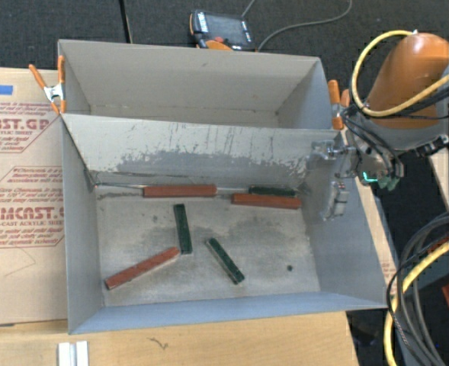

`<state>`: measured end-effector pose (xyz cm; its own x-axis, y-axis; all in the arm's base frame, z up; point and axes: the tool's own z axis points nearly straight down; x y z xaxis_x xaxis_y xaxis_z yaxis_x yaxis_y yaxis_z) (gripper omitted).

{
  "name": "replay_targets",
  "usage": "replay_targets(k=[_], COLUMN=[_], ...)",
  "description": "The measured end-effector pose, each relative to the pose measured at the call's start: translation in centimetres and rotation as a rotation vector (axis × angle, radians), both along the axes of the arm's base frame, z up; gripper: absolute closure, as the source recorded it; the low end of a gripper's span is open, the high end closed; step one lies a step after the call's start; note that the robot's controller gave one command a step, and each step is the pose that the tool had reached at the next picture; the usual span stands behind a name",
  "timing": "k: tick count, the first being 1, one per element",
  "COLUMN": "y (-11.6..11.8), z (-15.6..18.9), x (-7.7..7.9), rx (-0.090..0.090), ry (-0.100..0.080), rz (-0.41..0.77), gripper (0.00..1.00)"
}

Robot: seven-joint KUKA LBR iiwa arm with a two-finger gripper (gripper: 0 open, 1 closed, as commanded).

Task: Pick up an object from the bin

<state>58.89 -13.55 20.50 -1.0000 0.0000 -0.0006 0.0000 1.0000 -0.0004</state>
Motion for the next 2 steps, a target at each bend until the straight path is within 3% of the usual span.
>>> replay_targets(k=[1, 2], y=[8.6, 11.9], z=[-13.8, -6.5], x=[-0.1, 0.1], rx=[0.003, 0.003], ry=[0.001, -0.008], rz=[0.109, -0.031], gripper=[0.00, 0.00])
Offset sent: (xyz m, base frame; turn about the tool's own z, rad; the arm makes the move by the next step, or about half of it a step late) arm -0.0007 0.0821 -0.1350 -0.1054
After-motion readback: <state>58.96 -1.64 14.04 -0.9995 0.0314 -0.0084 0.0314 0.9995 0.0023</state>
